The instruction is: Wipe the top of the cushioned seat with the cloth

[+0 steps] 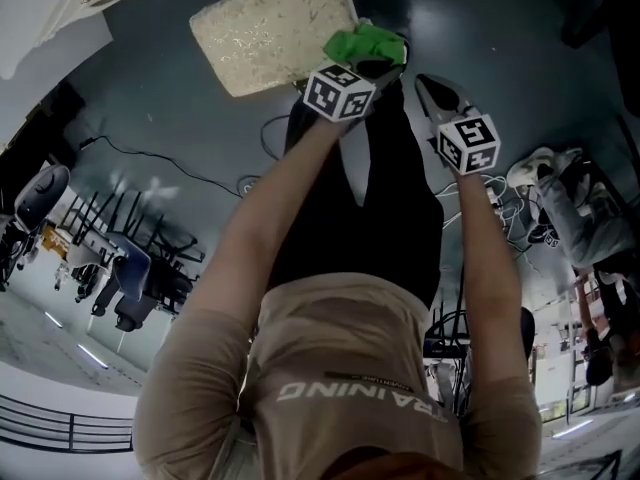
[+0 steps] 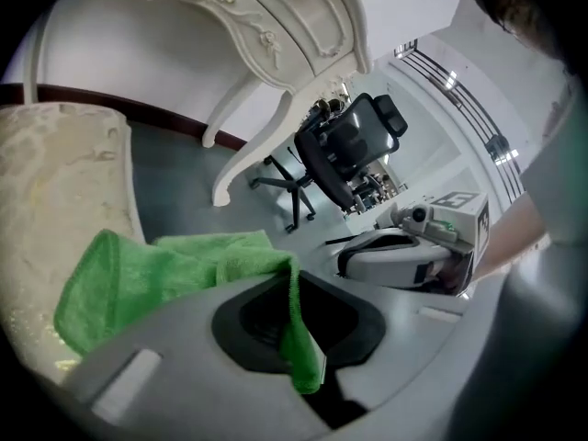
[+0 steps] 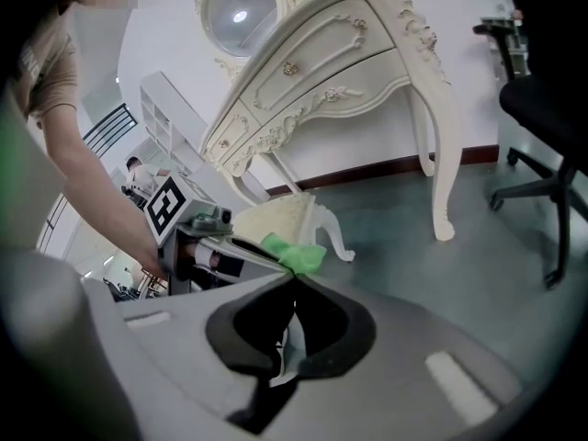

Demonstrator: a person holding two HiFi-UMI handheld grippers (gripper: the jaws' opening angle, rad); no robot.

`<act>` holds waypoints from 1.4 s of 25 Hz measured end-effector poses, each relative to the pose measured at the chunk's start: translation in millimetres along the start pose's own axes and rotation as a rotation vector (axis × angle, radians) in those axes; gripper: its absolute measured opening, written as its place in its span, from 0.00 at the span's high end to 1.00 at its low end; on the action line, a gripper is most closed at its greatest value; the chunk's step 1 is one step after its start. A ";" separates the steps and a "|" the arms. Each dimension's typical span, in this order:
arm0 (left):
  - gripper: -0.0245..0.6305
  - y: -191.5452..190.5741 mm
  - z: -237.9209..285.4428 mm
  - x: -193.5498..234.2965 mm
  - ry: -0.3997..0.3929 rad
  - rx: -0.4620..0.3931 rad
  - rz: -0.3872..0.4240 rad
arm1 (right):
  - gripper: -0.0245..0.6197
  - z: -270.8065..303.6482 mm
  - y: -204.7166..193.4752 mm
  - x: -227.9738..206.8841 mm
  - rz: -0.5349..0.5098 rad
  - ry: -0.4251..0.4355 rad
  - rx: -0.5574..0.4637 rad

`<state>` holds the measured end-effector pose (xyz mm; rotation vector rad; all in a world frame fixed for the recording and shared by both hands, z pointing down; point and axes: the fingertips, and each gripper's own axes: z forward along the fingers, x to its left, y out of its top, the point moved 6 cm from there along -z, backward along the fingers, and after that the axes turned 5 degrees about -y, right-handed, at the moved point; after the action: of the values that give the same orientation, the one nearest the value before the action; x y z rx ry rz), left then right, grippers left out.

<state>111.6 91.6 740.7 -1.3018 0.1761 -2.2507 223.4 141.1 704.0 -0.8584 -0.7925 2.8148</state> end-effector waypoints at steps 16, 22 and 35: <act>0.93 22.8 14.6 -23.6 -0.070 0.038 0.119 | 0.97 -18.4 7.4 -22.1 0.015 -0.034 -0.034; 0.93 29.7 -30.9 -40.1 -0.047 0.020 0.138 | 0.97 -32.3 18.7 10.2 0.027 -0.037 -0.009; 0.93 51.2 -155.3 -110.3 -0.023 -0.069 0.172 | 0.97 -81.8 78.5 115.1 -0.079 0.024 -0.011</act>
<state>44.6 80.8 555.5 -1.2962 0.3466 -2.1004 176.1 137.4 549.6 -0.8417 -0.8207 2.7291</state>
